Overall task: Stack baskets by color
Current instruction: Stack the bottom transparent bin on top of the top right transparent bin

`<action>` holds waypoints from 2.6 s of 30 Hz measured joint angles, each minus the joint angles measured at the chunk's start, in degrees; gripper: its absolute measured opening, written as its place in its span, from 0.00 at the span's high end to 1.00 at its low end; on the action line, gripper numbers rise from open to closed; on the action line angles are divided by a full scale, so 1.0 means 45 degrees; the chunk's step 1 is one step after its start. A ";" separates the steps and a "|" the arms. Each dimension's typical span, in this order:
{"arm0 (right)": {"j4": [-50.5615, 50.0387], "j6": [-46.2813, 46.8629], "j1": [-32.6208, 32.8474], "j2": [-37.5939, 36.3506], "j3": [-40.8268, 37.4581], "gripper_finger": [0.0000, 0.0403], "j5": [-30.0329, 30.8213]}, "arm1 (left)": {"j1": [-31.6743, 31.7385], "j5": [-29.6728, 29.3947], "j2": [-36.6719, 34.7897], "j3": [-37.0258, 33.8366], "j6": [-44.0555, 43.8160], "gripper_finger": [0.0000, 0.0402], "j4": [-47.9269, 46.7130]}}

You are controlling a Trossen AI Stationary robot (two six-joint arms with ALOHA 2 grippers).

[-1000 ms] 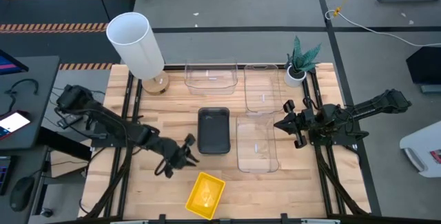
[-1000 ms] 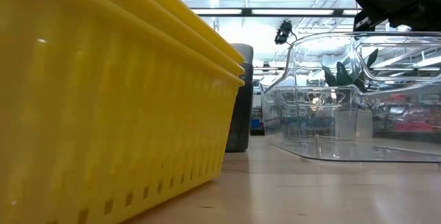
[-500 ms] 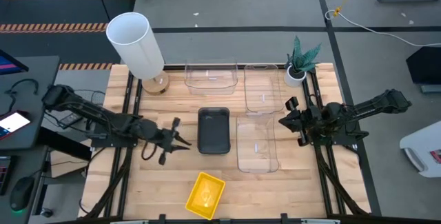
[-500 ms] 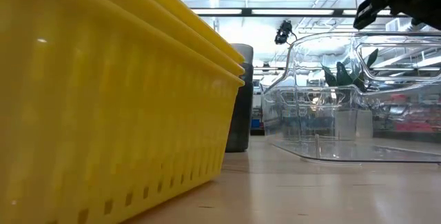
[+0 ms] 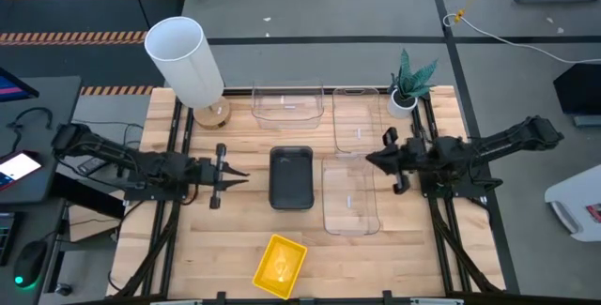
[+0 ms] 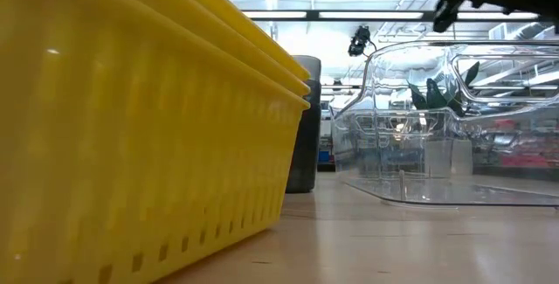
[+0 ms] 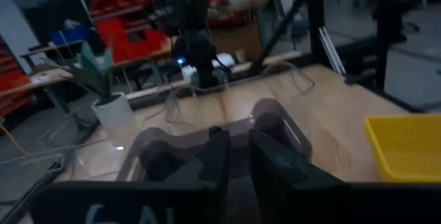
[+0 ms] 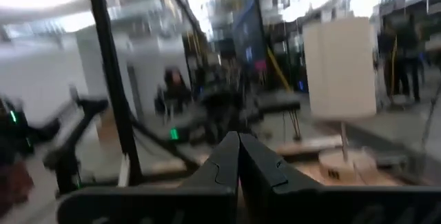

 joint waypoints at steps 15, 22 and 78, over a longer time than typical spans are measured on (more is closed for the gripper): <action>-0.5910 0.1455 0.0834 0.3568 0.3777 0.96 0.0756 | 0.0153 -0.0276 -0.2698 -0.0703 -0.0707 0.86 -0.1172; -0.8180 0.2740 0.1866 0.4875 0.5149 0.96 0.1878 | 0.0153 -0.0789 -0.3456 -0.0703 -0.0418 0.88 -0.2057; -2.1939 0.7123 0.4381 1.2841 1.5541 0.66 -0.0286 | 0.0157 -0.1519 -0.7721 -0.1922 0.0109 0.87 -0.3601</action>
